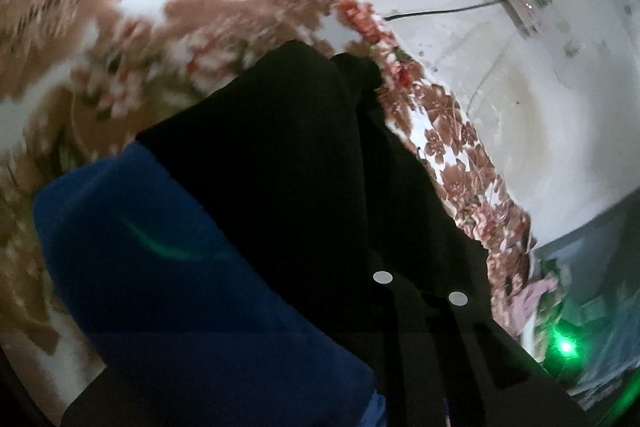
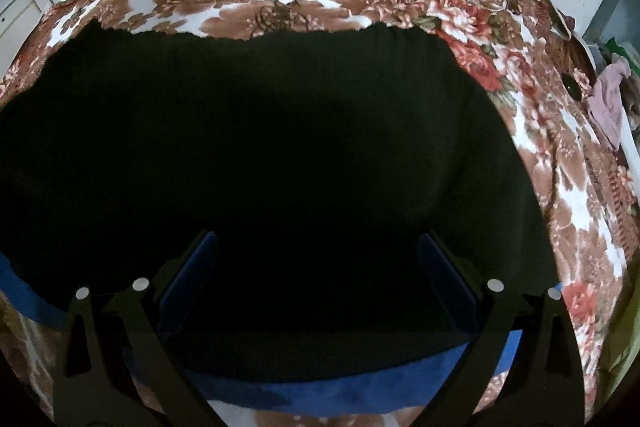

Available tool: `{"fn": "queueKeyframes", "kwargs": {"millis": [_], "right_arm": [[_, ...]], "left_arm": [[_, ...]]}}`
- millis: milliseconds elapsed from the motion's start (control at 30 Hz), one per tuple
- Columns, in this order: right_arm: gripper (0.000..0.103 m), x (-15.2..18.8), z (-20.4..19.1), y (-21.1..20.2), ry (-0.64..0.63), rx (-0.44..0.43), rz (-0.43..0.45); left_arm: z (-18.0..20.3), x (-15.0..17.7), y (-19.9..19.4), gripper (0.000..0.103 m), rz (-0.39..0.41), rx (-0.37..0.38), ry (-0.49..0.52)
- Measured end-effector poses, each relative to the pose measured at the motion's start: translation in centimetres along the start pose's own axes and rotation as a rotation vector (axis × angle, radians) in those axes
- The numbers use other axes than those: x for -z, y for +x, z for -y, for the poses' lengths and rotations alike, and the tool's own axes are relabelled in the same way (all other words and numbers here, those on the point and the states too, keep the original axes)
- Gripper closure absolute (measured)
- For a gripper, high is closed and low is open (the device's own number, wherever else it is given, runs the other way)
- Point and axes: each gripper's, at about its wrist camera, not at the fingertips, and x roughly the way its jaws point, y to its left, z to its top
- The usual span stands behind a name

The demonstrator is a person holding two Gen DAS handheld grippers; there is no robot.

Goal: Fold large clothes

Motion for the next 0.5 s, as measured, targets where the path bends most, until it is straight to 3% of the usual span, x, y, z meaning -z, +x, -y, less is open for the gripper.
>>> {"fn": "queueKeyframes", "kwargs": {"millis": [133, 300, 400, 500], "right_arm": [[0.005, 0.6, -0.2, 1.1, -0.052, 0.0, -0.005], [0.005, -0.1, 0.8, -3.5, -0.018, -0.104, 0.058], [0.005, 1.0, -1.1, -1.7, -0.098, -0.115, -0.002], [0.005, 2.5, -1.6, 0.3, -0.11, -0.102, 0.028]], "left_arm": [[3.2, 0.2, -0.9, 0.091, 0.033, -0.035, 0.103], [6.0, 0.1, -2.1, 0.091, 0.056, -0.053, 0.145], [7.7, -0.1, -2.6, 0.091, 0.067, -0.047, 0.164], [10.6, 0.6, -2.7, 0.091, 0.065, -0.054, 0.245]]}}
